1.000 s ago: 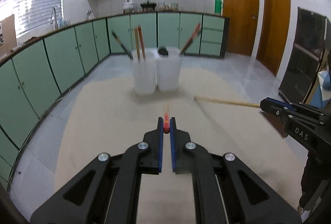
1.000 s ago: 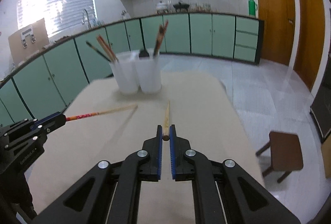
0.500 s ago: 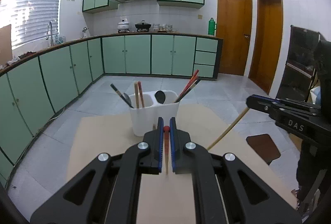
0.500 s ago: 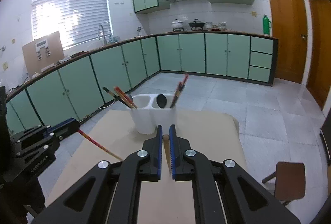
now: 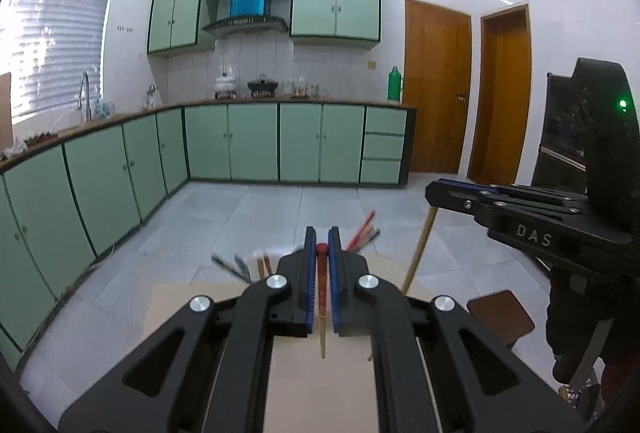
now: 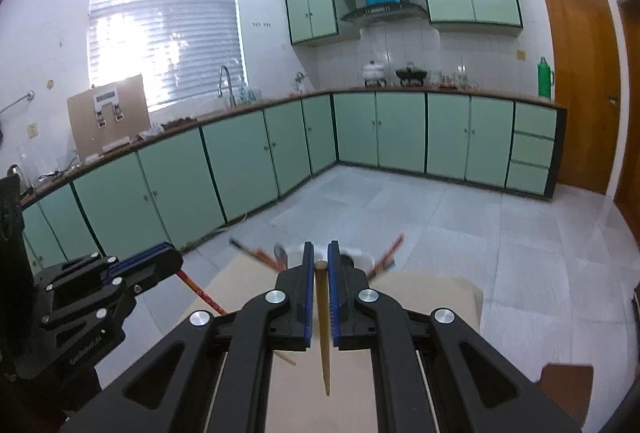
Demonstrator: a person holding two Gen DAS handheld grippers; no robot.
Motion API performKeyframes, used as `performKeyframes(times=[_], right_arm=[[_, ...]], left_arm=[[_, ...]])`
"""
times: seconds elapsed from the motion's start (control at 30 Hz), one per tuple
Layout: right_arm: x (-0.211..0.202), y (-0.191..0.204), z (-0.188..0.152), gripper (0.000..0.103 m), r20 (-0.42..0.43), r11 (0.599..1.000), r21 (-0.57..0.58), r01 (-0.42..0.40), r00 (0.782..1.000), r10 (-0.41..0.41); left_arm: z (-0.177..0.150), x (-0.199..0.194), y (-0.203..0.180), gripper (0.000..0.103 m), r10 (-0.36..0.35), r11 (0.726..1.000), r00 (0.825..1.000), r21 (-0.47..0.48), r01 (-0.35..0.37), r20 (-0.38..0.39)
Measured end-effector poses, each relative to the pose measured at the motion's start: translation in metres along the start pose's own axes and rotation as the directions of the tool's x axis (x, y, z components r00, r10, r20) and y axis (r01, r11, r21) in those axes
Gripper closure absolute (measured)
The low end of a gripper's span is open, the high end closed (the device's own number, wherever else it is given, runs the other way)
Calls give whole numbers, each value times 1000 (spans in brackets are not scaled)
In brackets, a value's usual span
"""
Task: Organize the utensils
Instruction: 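Lift both chopsticks and carry them up over the white holder, then open both tools to drop the chopsticks into the white holder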
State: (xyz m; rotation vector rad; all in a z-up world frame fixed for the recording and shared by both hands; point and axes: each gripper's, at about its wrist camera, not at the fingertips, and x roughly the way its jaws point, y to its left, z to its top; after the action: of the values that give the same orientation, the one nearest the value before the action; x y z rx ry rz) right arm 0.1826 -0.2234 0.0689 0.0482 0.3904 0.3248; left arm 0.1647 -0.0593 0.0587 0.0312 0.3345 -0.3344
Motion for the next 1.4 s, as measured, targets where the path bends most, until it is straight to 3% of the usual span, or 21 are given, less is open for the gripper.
performKeyframes(times=[0.33, 0.57, 0.87, 1.23, 1.4], right_arm=[[34, -8, 70, 97, 115, 1000, 7, 20, 993, -20], [84, -19, 90, 97, 146, 998, 23, 64, 987, -67], [142, -25, 70, 97, 104, 994, 10, 108, 989, -109], [182, -43, 34, 92, -33, 992, 29, 123, 992, -122], [169, -59, 30, 76, -34, 988, 73, 138, 990, -135]], left_arm=[[61, 25, 15, 98, 36, 999, 994, -12, -34, 106], [86, 67, 29, 98, 80, 997, 989, -9, -80, 124], [71, 137, 52, 98, 101, 995, 994, -25, -100, 42], [40, 173, 78, 96, 91, 994, 991, -57, -97, -98], [40, 160, 80, 75, 101, 993, 992, -51, -105, -82]])
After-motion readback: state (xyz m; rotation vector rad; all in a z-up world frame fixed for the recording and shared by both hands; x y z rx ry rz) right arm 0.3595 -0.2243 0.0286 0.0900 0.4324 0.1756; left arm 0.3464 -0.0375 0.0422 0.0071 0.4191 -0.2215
